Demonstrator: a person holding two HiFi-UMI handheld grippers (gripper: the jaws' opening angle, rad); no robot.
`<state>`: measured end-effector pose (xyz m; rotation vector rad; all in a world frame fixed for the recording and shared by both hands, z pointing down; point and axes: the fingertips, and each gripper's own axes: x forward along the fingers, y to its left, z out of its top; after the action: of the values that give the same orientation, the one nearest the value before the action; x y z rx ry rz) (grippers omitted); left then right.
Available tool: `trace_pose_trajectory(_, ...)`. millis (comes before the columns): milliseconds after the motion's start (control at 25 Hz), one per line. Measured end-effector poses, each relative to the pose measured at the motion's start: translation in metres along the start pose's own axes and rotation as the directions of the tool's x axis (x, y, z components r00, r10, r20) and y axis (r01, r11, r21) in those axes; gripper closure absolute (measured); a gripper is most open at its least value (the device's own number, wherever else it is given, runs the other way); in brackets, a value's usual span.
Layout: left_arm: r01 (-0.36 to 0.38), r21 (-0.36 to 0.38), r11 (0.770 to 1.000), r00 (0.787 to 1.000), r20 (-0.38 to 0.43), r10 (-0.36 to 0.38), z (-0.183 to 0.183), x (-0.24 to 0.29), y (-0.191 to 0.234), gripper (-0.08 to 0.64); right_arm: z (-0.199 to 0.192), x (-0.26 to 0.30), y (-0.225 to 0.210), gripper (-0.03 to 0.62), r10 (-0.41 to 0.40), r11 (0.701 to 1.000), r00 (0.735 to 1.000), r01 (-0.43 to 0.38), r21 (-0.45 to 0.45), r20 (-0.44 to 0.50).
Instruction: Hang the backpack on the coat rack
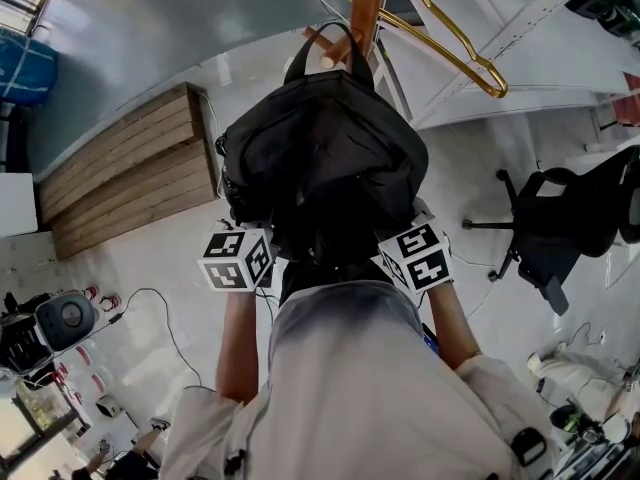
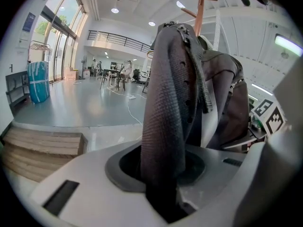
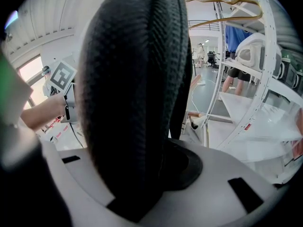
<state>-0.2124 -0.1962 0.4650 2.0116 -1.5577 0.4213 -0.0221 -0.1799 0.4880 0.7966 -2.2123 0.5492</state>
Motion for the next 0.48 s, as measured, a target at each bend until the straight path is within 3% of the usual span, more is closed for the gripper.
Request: trace_pose_trajectory(480, 0.010, -0.001, 1.000, 1.000, -0.020, -0.010, -0.002, 0.013, 0.003, 0.459, -0.002, 0.008, -0.006, 0.459, -0.002, 1.000, 1.000, 0.002, 0.023, -0.011)
